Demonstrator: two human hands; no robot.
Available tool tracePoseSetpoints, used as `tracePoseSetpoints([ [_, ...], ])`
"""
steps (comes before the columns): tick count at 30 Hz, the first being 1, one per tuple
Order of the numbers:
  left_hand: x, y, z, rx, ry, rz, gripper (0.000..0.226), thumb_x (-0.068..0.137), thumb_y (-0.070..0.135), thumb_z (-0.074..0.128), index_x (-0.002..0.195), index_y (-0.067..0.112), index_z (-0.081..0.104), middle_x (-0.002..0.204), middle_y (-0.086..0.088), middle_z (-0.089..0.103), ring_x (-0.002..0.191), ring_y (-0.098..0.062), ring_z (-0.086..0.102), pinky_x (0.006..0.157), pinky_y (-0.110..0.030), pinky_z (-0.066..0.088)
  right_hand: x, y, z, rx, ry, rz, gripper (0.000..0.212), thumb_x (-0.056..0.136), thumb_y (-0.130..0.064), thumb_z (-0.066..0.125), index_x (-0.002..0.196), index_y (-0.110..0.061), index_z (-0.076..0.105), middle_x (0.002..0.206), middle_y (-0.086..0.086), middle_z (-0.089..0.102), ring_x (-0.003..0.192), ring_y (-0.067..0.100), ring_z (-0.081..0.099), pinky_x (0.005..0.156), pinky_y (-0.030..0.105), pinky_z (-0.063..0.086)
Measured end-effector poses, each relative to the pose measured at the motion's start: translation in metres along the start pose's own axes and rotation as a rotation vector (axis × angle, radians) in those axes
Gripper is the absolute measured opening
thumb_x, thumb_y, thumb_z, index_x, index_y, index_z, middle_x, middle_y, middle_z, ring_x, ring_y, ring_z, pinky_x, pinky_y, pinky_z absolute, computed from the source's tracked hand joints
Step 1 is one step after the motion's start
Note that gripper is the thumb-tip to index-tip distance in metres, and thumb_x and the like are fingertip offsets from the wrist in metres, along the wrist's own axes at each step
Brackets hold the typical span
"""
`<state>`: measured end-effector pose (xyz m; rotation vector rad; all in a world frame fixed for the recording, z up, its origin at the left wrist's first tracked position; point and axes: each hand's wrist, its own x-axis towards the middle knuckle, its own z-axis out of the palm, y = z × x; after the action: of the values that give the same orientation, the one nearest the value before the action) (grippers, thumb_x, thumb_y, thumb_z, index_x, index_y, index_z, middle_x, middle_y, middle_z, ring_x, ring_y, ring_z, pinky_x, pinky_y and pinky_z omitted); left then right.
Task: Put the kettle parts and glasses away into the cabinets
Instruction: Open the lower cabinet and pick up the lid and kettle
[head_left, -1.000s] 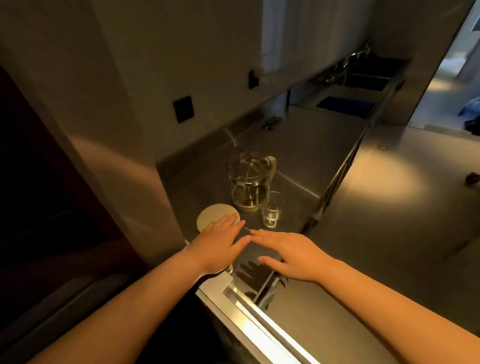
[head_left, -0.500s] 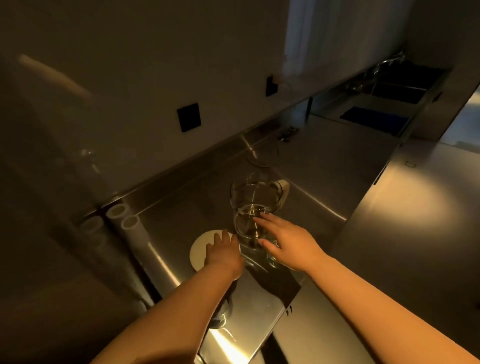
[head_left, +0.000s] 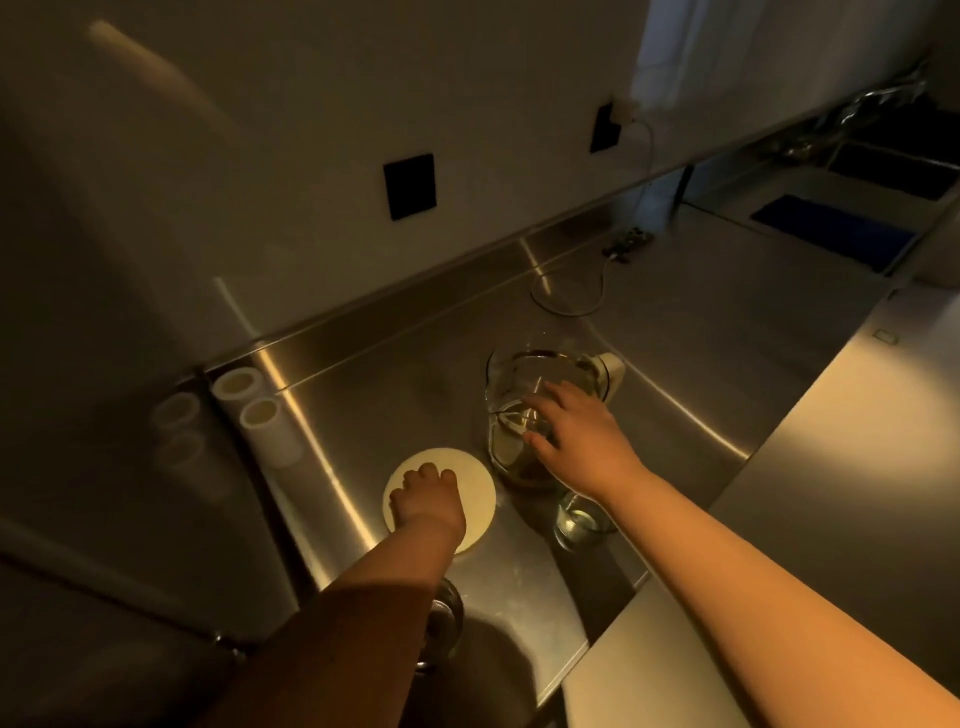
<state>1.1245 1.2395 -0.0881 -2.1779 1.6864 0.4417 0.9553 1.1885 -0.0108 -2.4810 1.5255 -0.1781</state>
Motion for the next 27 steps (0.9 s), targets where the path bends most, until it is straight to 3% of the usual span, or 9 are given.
tracePoseSetpoints([
  [5,0.011,-0.004,0.008,-0.066,0.005,0.025,0.069,0.082,0.017,0.066,0.139,0.014,0.028,0.137,-0.012,0.034,0.126,-0.030,0.038,0.097,-0.040,0.043,0.008,0.000,0.014,-0.063,0.011,0.005,0.040,0.098,-0.039,0.033,0.137,-0.032,0.040,0.150,0.000,0.032,0.142,0.021,0.017,0.115,0.046,0.002],
  [12,0.017,0.000,0.011,0.025,0.071,0.130,0.069,0.083,0.013,0.065,0.141,0.013,0.026,0.138,-0.014,0.033,0.126,-0.031,0.038,0.096,-0.038,0.044,0.008,0.000,0.020,-0.076,0.091,0.000,0.032,0.096,-0.027,0.041,0.127,-0.030,0.050,0.140,-0.001,0.045,0.134,0.021,0.031,0.115,0.044,0.002],
  [18,0.015,0.003,0.011,-0.005,0.088,0.109,0.069,0.083,0.014,0.064,0.141,0.014,0.026,0.138,-0.015,0.033,0.127,-0.032,0.036,0.095,-0.038,0.045,0.011,-0.005,0.019,-0.106,0.086,0.033,0.033,0.095,-0.026,0.043,0.126,-0.030,0.050,0.134,-0.002,0.051,0.129,0.020,0.038,0.115,0.042,0.004],
  [22,0.014,0.009,0.006,0.014,0.149,0.105,0.063,0.086,0.016,0.060,0.140,0.015,0.027,0.137,-0.015,0.034,0.125,-0.031,0.037,0.090,-0.037,0.046,0.017,-0.012,0.022,-0.178,0.082,0.105,0.038,0.090,-0.021,0.050,0.127,-0.028,0.050,0.132,0.000,0.052,0.128,0.022,0.039,0.115,0.042,0.009],
  [27,0.013,0.020,0.003,0.034,0.174,0.113,0.053,0.089,0.015,0.053,0.137,0.014,0.030,0.136,-0.015,0.035,0.124,-0.030,0.037,0.087,-0.036,0.045,0.038,-0.028,0.030,-0.232,0.087,0.200,0.035,0.086,-0.024,0.056,0.121,-0.025,0.052,0.125,0.001,0.058,0.121,0.023,0.047,0.107,0.039,0.025],
])
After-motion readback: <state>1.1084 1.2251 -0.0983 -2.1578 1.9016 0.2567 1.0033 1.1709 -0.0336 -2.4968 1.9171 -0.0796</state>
